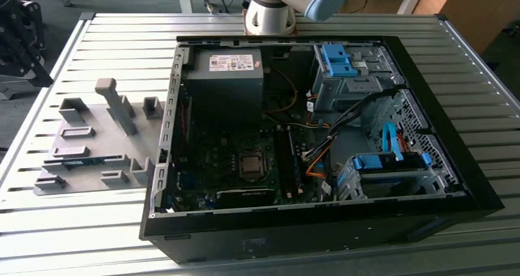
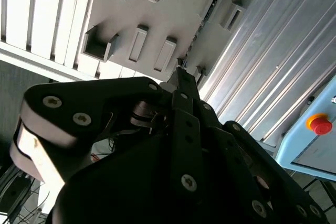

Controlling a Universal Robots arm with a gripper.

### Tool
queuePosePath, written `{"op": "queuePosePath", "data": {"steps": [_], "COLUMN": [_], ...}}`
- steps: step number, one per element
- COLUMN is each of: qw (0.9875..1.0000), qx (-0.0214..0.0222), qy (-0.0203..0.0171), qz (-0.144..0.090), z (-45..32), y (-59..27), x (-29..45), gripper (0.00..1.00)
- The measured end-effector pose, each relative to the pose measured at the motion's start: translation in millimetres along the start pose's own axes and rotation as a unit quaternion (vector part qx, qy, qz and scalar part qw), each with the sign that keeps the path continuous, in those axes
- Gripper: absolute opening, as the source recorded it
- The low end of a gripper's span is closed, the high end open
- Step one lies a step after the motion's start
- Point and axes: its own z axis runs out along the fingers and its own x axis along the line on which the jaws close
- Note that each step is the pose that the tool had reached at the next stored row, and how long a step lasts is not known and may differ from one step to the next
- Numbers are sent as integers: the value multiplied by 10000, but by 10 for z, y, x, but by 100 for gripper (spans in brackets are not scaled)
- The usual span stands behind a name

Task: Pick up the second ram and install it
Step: 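Pick up the second ram and move it above second insertion slot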

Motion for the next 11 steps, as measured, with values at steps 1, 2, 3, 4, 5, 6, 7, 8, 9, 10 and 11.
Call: {"op": "queuePosePath", "data": {"steps": [1, 2, 3, 4, 5, 6, 7, 8, 9, 10, 11], "qw": [10000, 10000, 10000, 10000, 10000, 10000, 10000, 10000, 10000, 10000, 10000], "qx": [0, 0, 0, 0, 0, 0, 0, 0, 0, -1, -2], "qy": [0, 0, 0, 0, 0, 0, 0, 0, 0, 2, 3], "qz": [0, 0, 0, 0, 0, -1, -2, -5, -16, -36, -69], "z": [0, 0, 0, 0, 0, 0, 0, 0, 0, 0, 0], "y": [0, 0, 0, 0, 0, 0, 0, 0, 0, 0, 0], "x": [0, 0, 0, 0, 0, 0, 0, 0, 0, 0, 1], "gripper": [11, 11, 11, 11, 11, 11, 11, 11, 11, 11, 11]}}
